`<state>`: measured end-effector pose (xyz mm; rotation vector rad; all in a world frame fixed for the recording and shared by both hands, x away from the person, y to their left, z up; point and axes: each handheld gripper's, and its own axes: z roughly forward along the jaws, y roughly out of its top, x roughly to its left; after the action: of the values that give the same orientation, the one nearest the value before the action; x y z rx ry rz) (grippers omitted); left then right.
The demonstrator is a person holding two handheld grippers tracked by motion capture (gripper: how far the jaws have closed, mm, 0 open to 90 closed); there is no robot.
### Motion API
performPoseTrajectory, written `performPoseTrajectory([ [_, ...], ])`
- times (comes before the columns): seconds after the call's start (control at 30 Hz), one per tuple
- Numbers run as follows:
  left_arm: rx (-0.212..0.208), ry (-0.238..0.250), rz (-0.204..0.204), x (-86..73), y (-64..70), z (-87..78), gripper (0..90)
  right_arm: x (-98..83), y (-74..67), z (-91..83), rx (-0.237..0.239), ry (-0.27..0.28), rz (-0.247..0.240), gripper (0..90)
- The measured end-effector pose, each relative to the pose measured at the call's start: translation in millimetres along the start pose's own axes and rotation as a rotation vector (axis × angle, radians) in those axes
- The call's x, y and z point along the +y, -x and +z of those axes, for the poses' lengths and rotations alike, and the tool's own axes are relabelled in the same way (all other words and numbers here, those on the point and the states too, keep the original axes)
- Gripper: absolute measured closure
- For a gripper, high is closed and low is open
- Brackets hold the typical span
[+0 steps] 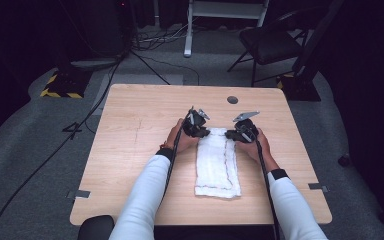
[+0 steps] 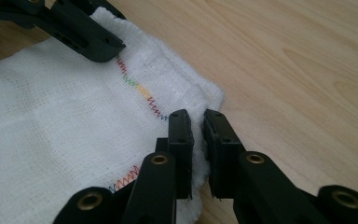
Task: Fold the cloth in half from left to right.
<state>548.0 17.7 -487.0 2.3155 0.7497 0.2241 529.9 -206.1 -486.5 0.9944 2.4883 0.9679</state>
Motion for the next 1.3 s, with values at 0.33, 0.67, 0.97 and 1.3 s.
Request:
performPoseTrajectory([
  [0.33,0.071,0.089,0.048,20.2,-3.1,-31.2,83.2,26.4,-3.3,-25.4,-0.085,0.122,-0.044,82.8],
  [0.67,0.071,0.196,0.088,35.4,-2.1,-65.0,83.3,42.7,-8.0,-49.9,-0.131,0.188,-0.093,83.0],
  [0.97,0.018,0.210,0.138,20.3,13.4,-74.6,82.9,30.1,-17.4,-62.3,-0.071,0.198,-0.124,83.0],
  [1.3,-0.057,0.190,0.218,-12.5,35.7,-81.7,79.9,-5.8,-37.4,-72.2,0.082,0.208,-0.187,82.9],
])
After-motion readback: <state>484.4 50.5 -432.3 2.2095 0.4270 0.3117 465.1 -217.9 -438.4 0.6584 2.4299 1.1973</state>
